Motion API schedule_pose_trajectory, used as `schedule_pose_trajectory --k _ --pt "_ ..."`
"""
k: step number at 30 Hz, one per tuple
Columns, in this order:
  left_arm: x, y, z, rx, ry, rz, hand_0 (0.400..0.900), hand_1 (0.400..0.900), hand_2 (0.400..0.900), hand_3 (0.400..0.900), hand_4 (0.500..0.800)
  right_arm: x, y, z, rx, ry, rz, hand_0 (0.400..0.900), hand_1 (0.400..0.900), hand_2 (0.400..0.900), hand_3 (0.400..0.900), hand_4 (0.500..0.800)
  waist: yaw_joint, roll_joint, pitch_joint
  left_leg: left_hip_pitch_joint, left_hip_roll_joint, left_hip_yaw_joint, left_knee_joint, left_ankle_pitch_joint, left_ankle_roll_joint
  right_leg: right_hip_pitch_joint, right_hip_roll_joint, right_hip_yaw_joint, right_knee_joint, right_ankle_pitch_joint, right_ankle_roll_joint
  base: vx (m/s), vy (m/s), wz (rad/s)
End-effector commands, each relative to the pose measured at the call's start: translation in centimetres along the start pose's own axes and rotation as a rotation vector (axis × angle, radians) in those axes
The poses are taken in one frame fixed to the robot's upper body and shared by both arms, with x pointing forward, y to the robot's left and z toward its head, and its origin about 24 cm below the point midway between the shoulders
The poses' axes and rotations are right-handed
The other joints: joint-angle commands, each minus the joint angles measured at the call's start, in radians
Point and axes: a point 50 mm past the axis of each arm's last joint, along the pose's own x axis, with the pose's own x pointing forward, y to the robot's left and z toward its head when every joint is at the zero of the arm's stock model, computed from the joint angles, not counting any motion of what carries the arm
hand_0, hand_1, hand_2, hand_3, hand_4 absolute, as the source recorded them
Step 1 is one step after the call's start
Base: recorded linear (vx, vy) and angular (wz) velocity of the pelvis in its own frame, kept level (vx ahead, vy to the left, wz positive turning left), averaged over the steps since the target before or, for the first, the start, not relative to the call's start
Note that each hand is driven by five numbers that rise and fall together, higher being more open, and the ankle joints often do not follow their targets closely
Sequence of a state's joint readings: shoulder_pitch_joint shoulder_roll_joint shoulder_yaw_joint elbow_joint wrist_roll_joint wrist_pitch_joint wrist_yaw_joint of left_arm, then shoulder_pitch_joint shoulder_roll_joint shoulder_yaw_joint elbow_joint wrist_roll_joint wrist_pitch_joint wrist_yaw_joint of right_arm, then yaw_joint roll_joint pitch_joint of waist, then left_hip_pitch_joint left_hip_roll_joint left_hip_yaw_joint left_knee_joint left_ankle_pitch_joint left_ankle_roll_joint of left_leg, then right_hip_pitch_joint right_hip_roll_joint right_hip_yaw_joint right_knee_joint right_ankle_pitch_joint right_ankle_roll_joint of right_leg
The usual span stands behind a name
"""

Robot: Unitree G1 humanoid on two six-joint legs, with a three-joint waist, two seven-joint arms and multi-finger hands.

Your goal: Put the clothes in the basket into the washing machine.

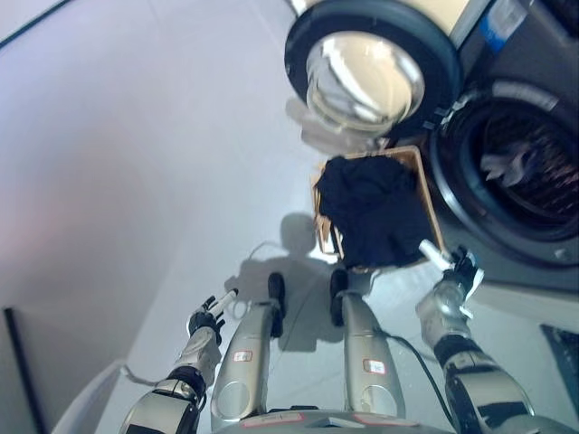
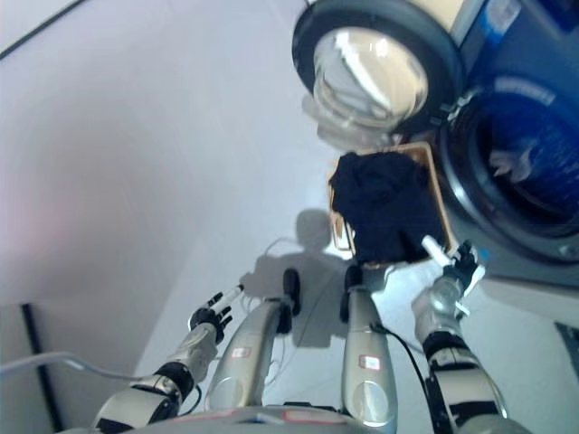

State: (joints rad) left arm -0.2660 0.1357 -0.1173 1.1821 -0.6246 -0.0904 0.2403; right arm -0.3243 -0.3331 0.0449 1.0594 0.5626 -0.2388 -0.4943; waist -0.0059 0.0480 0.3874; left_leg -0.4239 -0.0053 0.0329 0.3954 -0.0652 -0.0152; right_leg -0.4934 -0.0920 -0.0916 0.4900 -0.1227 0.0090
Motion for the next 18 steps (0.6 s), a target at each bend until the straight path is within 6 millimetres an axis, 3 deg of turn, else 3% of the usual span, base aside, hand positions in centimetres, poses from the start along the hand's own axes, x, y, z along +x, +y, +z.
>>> schedule_pose_trajectory --k 1,4,9,13,18 --pt "0.1 4.3 -0.7 0.166 -0.002 0.071 0.900 0.900 0.900 0.900 0.800 -0.8 -1.6 -3.8 -0.245 0.092 0.076 0.900 0.900 0.900 0.900 0.800 0.000 -0.002 -0.098 0.103 -0.046 0.000 -0.136 -0.017 -0.004 0.118 0.023 0.001 -0.108 0.011 0.065 0.00 0.125 0.02" --pt "-0.1 5.6 -1.9 0.260 0.047 0.091 0.900 0.900 0.900 0.900 0.800 -2.4 -3.5 -8.3 -0.370 0.262 0.101 0.900 0.900 0.900 0.900 0.800 0.006 -0.023 -0.145 0.222 -0.043 -0.010 -0.247 0.005 -0.006 0.238 0.035 -0.005 -0.229 0.045 0.080 0.02 0.104 -0.04" --pt "-0.8 7.7 -4.5 0.315 0.156 0.125 0.900 0.900 0.900 0.900 0.800 -5.2 -7.2 -13.5 -0.490 0.505 0.097 0.900 0.900 0.900 0.900 0.800 0.010 -0.047 -0.235 0.386 -0.030 0.002 -0.410 0.047 -0.007 0.405 0.047 -0.009 -0.408 0.097 0.092 0.02 0.082 0.00" --pt "-1.6 9.1 -6.7 0.352 0.244 0.149 0.900 0.900 0.900 0.900 0.800 -7.1 -9.8 -15.9 -0.487 0.644 0.033 0.900 0.900 0.900 0.900 0.800 0.009 -0.055 -0.300 0.475 -0.026 0.017 -0.483 0.049 -0.013 0.509 0.050 -0.007 -0.538 0.133 0.104 0.03 0.060 -0.08" --pt "-2.6 10.3 -8.8 0.360 0.318 0.177 0.900 0.900 0.900 0.900 0.800 -8.6 -10.7 -17.4 -0.482 0.715 0.027 0.900 0.900 0.900 0.900 0.800 0.019 -0.056 -0.329 0.528 -0.026 0.028 -0.483 0.032 -0.006 0.568 0.048 -0.002 -0.554 0.134 0.106 0.01 0.038 -0.07"
